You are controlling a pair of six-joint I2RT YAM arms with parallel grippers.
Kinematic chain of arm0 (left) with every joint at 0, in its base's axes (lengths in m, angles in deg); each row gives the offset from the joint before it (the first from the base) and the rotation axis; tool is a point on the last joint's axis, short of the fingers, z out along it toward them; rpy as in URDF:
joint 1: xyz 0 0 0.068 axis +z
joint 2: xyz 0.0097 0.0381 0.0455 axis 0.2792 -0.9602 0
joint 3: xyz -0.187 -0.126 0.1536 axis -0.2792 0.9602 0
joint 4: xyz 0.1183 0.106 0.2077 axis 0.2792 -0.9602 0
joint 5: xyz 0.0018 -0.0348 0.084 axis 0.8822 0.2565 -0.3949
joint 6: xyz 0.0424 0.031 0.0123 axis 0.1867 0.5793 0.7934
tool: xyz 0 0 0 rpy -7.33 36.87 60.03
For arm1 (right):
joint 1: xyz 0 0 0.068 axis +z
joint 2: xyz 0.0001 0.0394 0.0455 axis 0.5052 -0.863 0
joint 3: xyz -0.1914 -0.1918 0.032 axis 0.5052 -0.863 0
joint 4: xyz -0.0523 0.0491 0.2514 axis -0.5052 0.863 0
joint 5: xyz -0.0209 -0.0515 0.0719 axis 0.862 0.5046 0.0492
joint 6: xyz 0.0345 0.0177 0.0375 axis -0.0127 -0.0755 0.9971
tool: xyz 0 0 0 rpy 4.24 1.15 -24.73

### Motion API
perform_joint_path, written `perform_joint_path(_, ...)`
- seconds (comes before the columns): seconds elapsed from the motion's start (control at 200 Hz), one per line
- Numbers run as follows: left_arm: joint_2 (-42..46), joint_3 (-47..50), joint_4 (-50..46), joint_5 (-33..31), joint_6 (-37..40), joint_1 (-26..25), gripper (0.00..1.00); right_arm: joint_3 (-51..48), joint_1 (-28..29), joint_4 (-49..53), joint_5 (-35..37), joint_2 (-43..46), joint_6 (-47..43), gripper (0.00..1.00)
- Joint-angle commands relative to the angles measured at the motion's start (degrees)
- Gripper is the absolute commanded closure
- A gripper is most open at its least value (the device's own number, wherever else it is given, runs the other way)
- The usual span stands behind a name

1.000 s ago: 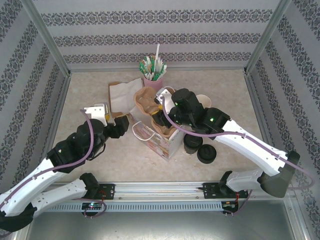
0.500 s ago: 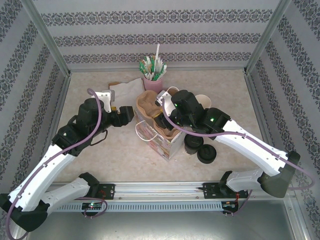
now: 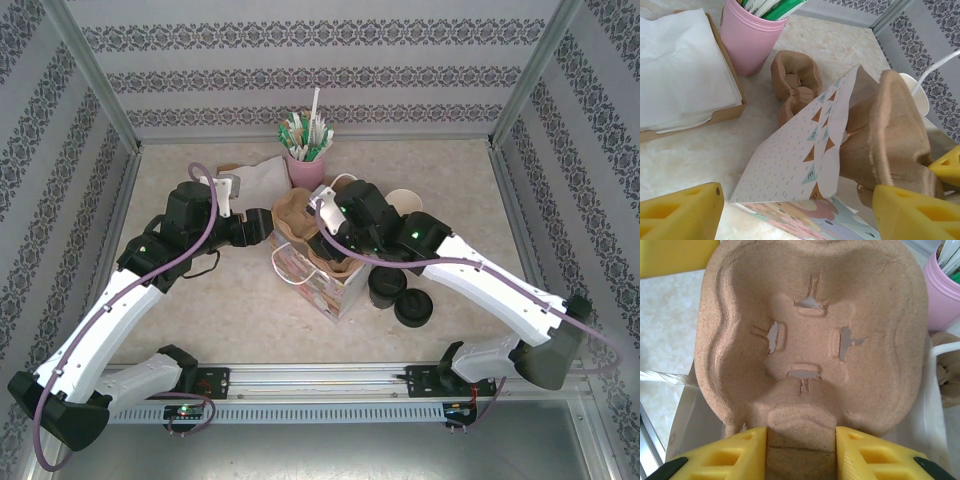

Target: Pack the takeout coffee

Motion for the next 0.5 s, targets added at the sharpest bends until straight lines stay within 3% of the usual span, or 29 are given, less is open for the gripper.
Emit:
perform_joint_path(0.0, 0.4, -1.4, -0.1, 0.9, 1.3, 0.9, 0.21, 2.1, -0.4, 2.7, 0.9, -1.4, -0.5, 0.61)
perform_joint_path(0.495, -1.4, -1.0, -0.5, 0.9, 2.0, 1.7, 0.21, 5.6, -0.3, 5.7, 1.0, -6.3, -1.3, 0.62)
